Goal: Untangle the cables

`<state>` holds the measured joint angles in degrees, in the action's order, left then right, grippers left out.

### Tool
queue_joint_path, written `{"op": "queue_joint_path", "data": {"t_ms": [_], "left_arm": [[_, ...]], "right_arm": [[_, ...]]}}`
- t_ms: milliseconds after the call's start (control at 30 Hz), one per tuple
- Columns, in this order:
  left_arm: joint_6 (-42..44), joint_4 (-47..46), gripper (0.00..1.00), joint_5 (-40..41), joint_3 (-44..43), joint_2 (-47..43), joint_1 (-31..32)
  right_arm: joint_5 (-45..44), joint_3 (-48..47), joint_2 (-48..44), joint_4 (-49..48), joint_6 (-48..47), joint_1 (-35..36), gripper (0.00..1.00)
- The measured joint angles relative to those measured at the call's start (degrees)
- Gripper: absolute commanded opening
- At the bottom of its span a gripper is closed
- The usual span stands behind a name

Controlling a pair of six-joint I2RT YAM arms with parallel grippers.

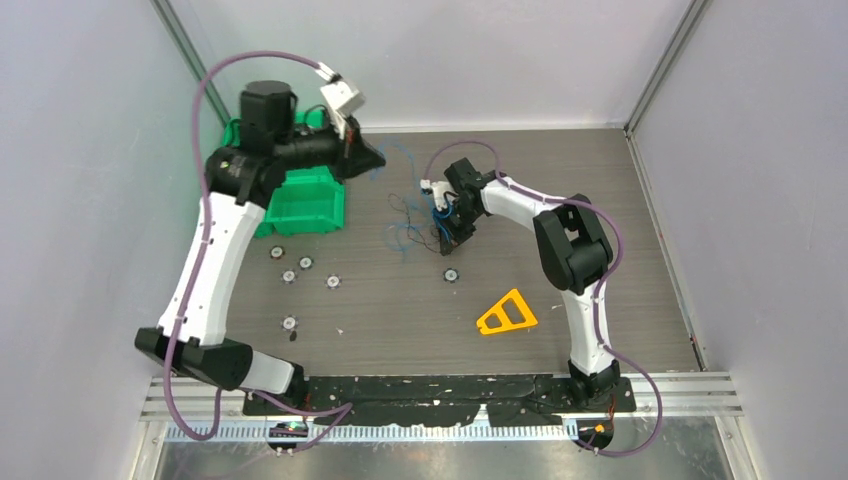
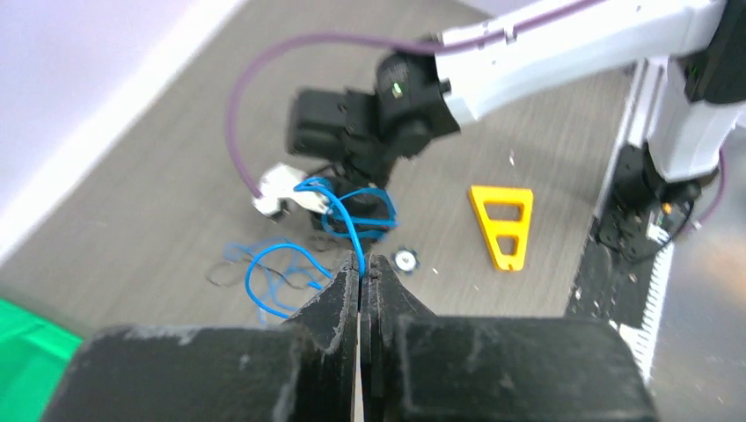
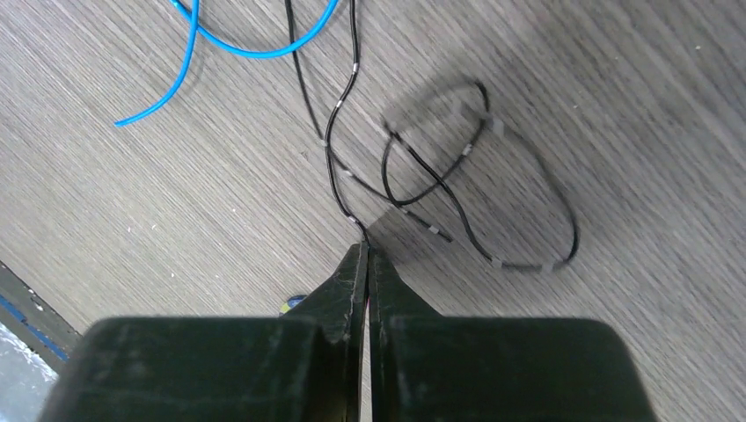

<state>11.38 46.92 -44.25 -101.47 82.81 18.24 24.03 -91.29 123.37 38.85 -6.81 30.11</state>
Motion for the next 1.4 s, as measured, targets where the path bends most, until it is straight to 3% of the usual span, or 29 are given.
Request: {"op": "queue_joint_path", "data": {"t_ms": [200,433,633,933,1400], "left_arm": [[-4.0,-3.13,0.0,0.17,-9.38,-2.12,-5.22],[-5.4,-6.12,0.0,3.52,-15.3,-2.64,-5.64],[-5.2,-7.69,0.0,8.94,-8.76,-4.11,-10.21],[-6.27,-11.3,0.0,10.1,6.93,-4.07,-21.64],[-1.09,-13.6,0.0,11.65,7.72,2.71,-28.57]], "right_arm": [[-1.29,1.79,-1.4,-0.44,-2.23,0.22,0.05],[-1.55,8.11,-5.95,2.19,-5.46,-0.61,0.06],[0.39,9.57,-7.13,4.94,-6.6,-2.49,0.05],[2.25,9.66,-10.6,6.49,-7.85,-3.28,0.05],[2.93,9.66,-10.64,8.31,-8.31,-4.72,0.05]]}}
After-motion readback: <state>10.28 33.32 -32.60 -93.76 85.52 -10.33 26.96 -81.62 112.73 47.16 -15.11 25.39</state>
